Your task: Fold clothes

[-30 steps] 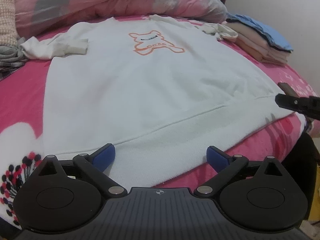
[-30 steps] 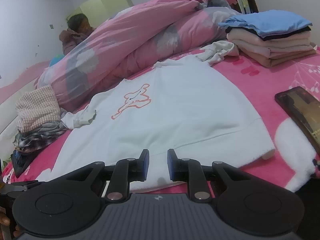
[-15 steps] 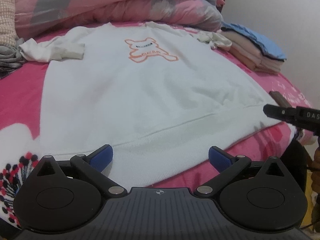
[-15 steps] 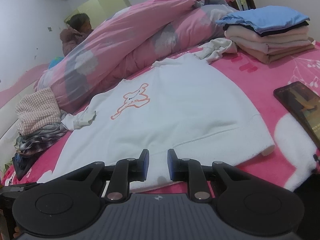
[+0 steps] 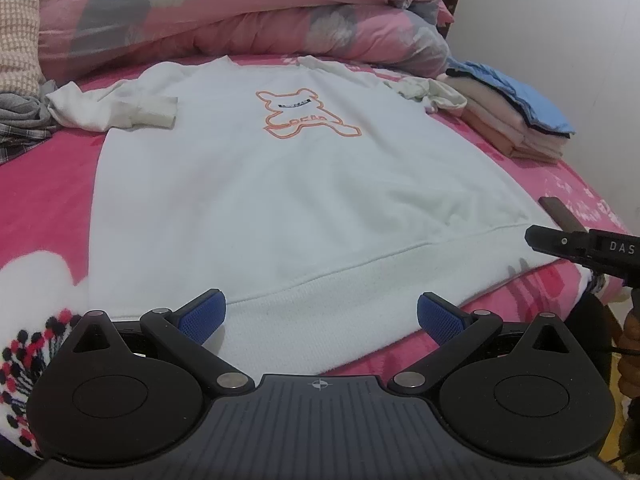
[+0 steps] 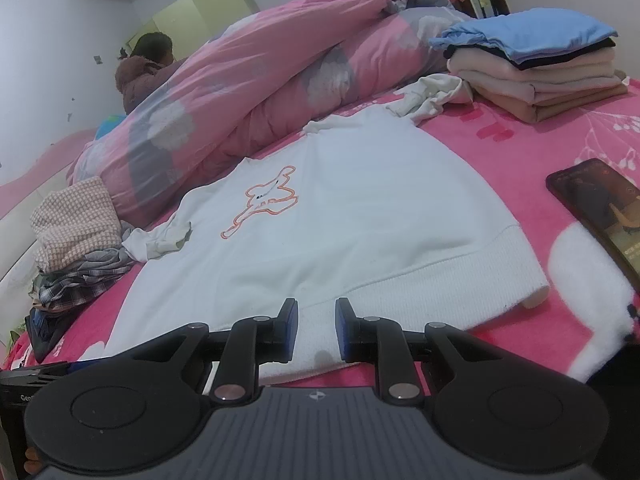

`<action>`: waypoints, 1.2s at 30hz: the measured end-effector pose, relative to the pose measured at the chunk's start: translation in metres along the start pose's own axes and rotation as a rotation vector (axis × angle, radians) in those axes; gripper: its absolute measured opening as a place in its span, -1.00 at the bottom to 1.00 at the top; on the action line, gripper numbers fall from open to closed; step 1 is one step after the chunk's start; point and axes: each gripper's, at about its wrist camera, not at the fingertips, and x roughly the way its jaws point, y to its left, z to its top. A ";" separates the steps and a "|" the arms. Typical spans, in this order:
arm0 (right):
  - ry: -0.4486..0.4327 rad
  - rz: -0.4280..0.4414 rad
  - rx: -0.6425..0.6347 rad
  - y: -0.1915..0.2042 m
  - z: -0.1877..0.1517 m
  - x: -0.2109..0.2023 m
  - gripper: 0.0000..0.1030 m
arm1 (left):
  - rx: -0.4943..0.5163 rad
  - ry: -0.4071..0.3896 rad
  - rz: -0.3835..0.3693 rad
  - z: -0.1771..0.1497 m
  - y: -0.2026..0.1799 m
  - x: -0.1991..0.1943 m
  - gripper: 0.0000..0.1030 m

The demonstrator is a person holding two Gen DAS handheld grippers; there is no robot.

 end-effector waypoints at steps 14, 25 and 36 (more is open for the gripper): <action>0.000 0.001 0.004 -0.001 0.000 0.000 -0.58 | 0.011 0.003 0.003 -0.001 -0.001 0.001 1.00; 0.002 0.003 0.000 0.001 -0.001 0.002 -0.58 | 0.003 -0.025 0.007 0.000 0.002 -0.002 1.00; -0.015 -0.018 -0.031 0.002 0.002 -0.002 -0.58 | 0.070 -0.100 0.009 0.007 -0.007 -0.002 0.97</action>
